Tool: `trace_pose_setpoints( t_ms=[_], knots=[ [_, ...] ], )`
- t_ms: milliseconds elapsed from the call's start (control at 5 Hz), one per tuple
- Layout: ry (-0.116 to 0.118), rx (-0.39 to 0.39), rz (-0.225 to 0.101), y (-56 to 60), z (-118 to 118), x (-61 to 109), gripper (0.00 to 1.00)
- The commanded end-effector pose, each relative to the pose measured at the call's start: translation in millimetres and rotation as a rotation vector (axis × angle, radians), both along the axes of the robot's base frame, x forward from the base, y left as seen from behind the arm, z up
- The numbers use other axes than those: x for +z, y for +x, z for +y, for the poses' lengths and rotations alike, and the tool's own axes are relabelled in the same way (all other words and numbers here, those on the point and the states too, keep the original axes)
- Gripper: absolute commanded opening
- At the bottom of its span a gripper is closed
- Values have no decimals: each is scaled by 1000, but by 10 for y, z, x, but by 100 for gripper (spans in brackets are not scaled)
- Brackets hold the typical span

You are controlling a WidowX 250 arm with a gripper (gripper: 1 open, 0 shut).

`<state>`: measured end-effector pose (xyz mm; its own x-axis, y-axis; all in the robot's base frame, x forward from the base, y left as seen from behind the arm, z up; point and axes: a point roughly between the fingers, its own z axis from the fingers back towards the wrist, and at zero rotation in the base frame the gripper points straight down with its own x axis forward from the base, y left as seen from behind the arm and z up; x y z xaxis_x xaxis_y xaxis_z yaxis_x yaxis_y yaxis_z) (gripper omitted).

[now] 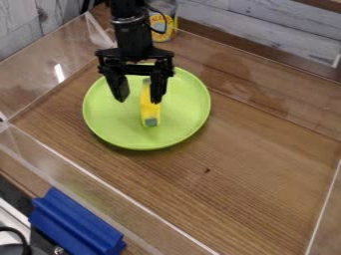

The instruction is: Remove the banana from inside the green plate and put it on the table

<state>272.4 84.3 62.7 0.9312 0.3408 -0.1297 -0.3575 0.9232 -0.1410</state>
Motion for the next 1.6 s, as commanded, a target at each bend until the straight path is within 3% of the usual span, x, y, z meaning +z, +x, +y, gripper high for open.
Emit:
trace_pose_setpoints(
  t_ms=[0,600,1000,1200,1400],
  knots=[
    [13,10,-44,82,67,109,100],
    [0,9,-45,82,77,116,100],
    [-2,13,-46,103,42,5,100],
    [-4,15,-46,110,31,-39,0],
    [-6,13,-46,113,18,-53,0]
  ],
)
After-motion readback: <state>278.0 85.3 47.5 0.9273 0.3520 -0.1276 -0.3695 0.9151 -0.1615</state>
